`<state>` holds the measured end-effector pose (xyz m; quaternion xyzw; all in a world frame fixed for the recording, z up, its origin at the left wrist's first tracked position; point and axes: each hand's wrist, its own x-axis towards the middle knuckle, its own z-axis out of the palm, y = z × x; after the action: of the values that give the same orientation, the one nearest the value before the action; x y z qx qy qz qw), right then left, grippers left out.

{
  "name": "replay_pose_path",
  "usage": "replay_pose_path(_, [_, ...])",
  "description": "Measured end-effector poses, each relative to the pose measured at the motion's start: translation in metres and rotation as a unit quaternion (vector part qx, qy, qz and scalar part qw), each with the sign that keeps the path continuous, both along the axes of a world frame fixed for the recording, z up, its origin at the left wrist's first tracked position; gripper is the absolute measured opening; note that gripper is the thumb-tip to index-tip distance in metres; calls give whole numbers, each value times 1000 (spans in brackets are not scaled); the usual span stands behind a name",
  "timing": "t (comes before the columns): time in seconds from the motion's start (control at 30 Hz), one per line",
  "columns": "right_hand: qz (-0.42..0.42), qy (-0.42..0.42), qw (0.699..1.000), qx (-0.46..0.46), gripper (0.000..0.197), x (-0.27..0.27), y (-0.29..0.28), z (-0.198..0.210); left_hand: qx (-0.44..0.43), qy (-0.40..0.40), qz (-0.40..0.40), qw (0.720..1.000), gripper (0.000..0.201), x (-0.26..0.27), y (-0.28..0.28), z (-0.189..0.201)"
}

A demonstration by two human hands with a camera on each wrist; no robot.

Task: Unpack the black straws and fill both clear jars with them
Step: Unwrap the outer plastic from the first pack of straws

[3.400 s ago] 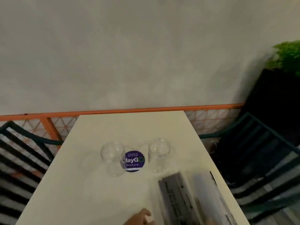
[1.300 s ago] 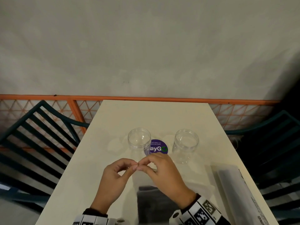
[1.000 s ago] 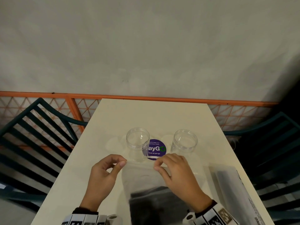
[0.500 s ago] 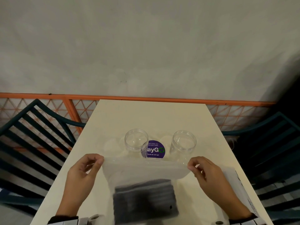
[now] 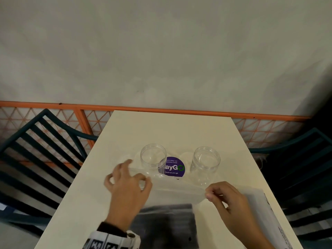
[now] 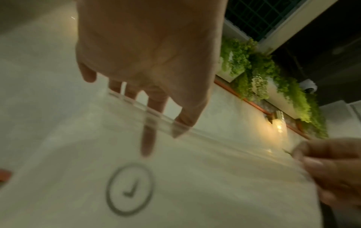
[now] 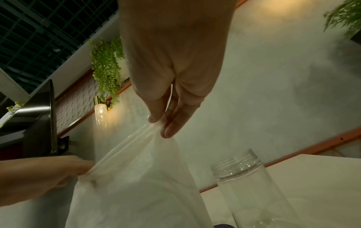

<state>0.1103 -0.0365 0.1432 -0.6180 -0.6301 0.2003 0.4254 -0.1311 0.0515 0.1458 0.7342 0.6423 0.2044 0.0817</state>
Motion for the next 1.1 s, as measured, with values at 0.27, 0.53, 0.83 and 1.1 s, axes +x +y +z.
replay_pose_path(0.27, [-80,66,994,-43,25,-10,15,0,-118,-211,4,970,26,-22,4,17])
replay_pose_path(0.53, [-131,-5,975,-177,14,-24,41,-16,-289,-637,-51,713,44,-15,2,13])
replay_pose_path(0.83, [18,619,726,-300,12,-6,44,10,-382,-757,-17,529,68,-41,11,-3])
replay_pose_path(1.1, [10,698,662,-272,21,-14,48,18,-229,-435,-14,871,30,-27,10,0])
